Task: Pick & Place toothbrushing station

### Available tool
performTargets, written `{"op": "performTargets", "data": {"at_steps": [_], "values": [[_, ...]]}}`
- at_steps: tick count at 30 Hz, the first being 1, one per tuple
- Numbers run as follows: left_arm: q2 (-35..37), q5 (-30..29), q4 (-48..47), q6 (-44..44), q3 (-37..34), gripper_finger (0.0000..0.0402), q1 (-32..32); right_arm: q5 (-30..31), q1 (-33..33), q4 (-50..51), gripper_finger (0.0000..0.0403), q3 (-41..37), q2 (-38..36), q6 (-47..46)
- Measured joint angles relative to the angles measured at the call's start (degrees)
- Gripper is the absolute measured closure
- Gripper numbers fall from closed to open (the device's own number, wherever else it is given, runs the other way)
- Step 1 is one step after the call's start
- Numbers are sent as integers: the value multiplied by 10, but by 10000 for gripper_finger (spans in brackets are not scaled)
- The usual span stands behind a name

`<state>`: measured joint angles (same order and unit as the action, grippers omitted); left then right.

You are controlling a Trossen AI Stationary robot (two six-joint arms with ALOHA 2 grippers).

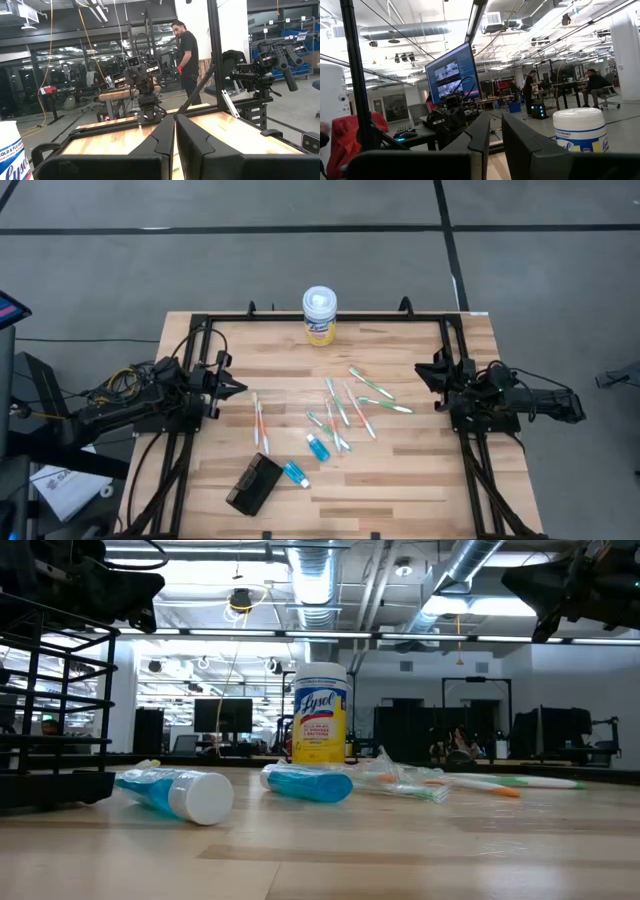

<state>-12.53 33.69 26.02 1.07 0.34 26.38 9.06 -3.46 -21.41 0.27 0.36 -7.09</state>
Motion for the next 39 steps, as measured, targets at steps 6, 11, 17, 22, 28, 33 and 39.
{"op": "performTargets", "data": {"at_steps": [6, 11, 17, 22, 28, 33, 39], "values": [[0, 0, 0, 0, 0, 389, 0, 0, 0, 0, 361, 0, 0, 0], [0, 0, 0, 0, 0, 389, 0, 0, 0, 0, 361, 0, 0, 0], [0, 0, 0, 0, 0, 389, 0, 0, 0, 0, 361, 0, 0, 0], [0, 0, 0, 0, 0, 389, 0, 0, 0, 0, 361, 0, 0, 0], [0, 0, 0, 0, 0, 389, 0, 0, 0, 0, 361, 0, 0, 0], [0, 0, 7, 57, 0, 389, 0, 0, 0, 0, 361, 0, 0, 0], [0, 0, 10, 90, 0, 389, 0, 0, 0, 0, 361, 0, 0, 0]]}}
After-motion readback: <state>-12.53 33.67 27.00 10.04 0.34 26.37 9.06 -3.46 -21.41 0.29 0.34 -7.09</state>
